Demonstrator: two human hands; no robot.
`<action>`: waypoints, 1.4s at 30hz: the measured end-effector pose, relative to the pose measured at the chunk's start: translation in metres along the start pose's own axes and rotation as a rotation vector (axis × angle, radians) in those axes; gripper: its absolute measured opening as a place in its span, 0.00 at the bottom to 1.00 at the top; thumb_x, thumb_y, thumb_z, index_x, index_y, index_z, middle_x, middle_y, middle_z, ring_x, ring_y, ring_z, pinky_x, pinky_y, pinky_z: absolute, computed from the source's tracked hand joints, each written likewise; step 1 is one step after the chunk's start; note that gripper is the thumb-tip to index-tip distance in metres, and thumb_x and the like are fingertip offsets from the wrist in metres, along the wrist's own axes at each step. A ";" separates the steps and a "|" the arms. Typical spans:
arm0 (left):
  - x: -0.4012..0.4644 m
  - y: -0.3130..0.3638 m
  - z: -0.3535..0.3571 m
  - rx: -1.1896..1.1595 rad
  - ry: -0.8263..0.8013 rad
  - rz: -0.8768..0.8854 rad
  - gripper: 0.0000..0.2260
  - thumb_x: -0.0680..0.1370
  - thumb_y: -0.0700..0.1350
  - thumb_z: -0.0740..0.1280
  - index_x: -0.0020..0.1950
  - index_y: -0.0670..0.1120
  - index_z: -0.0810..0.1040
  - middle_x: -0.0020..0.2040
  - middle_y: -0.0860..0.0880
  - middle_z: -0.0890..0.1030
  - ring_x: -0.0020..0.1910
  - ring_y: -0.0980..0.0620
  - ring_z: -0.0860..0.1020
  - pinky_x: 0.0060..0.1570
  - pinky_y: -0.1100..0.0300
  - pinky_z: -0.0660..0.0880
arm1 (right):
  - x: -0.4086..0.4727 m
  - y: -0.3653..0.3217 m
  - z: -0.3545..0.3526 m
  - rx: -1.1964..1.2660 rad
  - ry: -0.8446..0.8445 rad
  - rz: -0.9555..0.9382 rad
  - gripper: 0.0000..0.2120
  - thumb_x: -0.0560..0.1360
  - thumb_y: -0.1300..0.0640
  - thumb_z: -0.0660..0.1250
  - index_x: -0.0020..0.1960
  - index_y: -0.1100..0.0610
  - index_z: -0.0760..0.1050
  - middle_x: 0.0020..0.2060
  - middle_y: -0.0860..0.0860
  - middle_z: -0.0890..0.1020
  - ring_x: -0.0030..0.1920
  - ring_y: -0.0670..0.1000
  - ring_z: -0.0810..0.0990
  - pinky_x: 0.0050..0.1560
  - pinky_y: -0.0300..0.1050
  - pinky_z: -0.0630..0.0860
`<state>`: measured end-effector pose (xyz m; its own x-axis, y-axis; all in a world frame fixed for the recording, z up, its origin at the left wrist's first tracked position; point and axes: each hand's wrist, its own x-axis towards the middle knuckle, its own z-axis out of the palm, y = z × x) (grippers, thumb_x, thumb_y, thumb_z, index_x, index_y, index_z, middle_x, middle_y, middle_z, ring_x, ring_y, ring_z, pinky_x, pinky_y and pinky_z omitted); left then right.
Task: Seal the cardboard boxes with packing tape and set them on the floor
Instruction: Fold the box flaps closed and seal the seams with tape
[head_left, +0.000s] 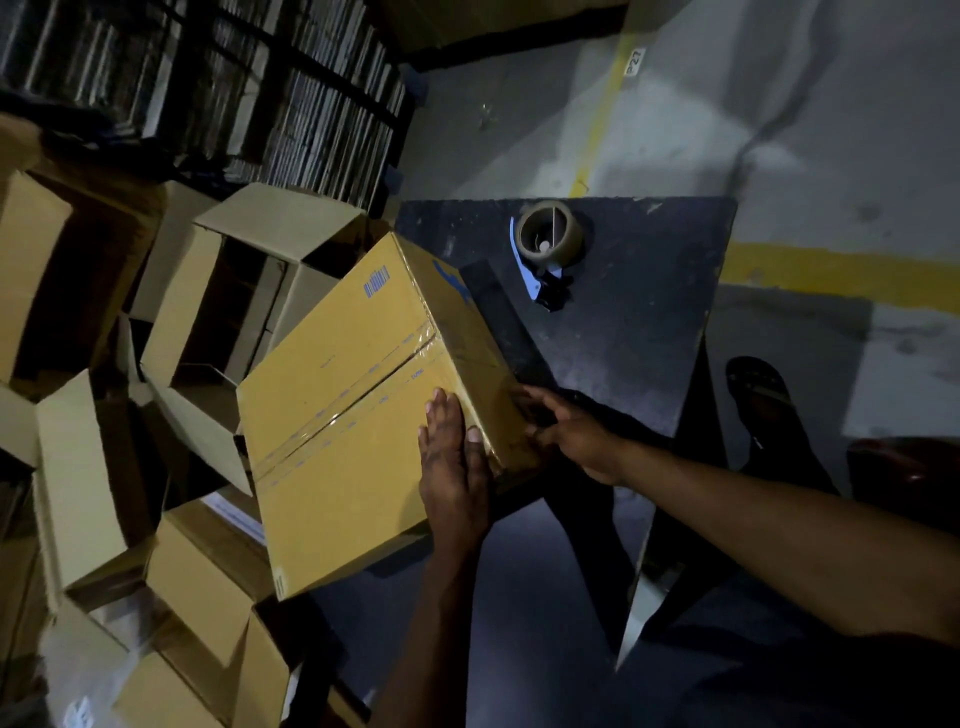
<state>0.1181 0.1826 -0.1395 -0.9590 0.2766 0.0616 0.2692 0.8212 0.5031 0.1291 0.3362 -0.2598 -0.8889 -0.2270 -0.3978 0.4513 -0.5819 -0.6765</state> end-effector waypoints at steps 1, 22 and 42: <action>-0.001 0.002 -0.001 -0.018 -0.001 0.003 0.23 0.86 0.46 0.59 0.82 0.44 0.64 0.83 0.50 0.61 0.83 0.54 0.57 0.82 0.57 0.50 | -0.001 0.001 -0.001 0.018 0.019 0.006 0.29 0.80 0.52 0.70 0.78 0.43 0.65 0.73 0.45 0.72 0.73 0.49 0.71 0.75 0.56 0.69; 0.000 0.027 -0.025 -0.302 0.382 -0.274 0.17 0.75 0.30 0.75 0.59 0.47 0.86 0.52 0.51 0.84 0.56 0.59 0.82 0.57 0.65 0.79 | -0.032 -0.048 0.018 -0.492 0.205 -0.168 0.25 0.75 0.47 0.75 0.69 0.42 0.70 0.57 0.40 0.77 0.56 0.39 0.77 0.50 0.31 0.74; -0.035 -0.024 -0.067 -0.798 0.892 -1.337 0.49 0.68 0.68 0.72 0.82 0.46 0.61 0.77 0.46 0.69 0.74 0.41 0.70 0.73 0.42 0.70 | 0.200 -0.231 0.218 -1.881 -0.383 -0.333 0.34 0.74 0.39 0.73 0.75 0.51 0.68 0.67 0.57 0.76 0.66 0.60 0.75 0.63 0.57 0.75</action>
<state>0.1391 0.1201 -0.0957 -0.2939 -0.8530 -0.4312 -0.4948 -0.2502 0.8322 -0.1699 0.2555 -0.0479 -0.7928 -0.5836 -0.1760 -0.4481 0.7537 -0.4808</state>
